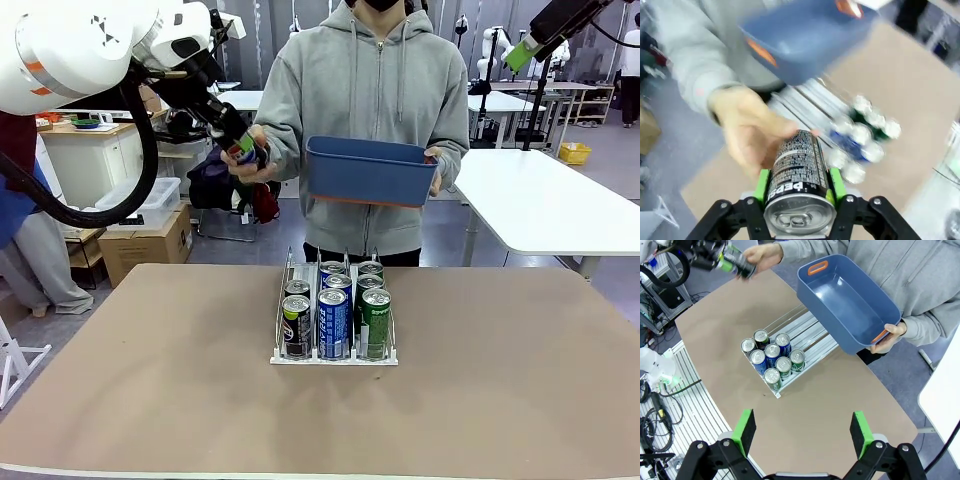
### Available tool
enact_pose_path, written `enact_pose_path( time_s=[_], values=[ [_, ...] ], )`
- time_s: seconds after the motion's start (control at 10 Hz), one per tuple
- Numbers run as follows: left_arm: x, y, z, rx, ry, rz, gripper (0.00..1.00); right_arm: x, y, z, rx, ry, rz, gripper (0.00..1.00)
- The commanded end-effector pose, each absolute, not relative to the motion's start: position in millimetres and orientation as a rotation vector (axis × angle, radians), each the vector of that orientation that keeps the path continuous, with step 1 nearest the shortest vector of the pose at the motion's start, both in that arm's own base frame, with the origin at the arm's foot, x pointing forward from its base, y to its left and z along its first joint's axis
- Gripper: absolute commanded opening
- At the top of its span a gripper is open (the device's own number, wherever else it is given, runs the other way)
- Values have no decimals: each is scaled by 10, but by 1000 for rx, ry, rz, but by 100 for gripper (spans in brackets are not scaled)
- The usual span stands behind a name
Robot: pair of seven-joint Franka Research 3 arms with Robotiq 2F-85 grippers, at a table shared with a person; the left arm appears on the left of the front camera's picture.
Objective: Fill the beverage cans into the dispenser.
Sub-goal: Place the picked Pepsi coke in the line of the Automatic Can Dispenser with the same cans.
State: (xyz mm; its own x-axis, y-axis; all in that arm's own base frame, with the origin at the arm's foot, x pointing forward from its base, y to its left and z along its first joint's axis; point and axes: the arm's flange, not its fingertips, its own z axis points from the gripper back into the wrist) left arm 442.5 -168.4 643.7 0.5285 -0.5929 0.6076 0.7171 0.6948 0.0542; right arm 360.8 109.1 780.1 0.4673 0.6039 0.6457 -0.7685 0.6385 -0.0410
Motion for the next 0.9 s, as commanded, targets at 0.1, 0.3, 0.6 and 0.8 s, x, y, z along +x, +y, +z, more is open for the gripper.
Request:
enact_pose_path(
  time_s=[0.1,0.3,0.6,0.8],
  values=[
    [4320,-1913,6260,-491,58,-794,0,3601,1085,7792,274,-674,855,100],
    [4320,-1913,6260,-491,58,-794,0,3601,1085,7792,274,-674,855,100],
    [4120,-2002,5980,-472,-13,-823,0,3601,1085,7792,274,-674,855,100],
    [4120,-2002,5980,-472,-13,-823,0,3601,1085,7792,274,-674,855,100]
  ],
)
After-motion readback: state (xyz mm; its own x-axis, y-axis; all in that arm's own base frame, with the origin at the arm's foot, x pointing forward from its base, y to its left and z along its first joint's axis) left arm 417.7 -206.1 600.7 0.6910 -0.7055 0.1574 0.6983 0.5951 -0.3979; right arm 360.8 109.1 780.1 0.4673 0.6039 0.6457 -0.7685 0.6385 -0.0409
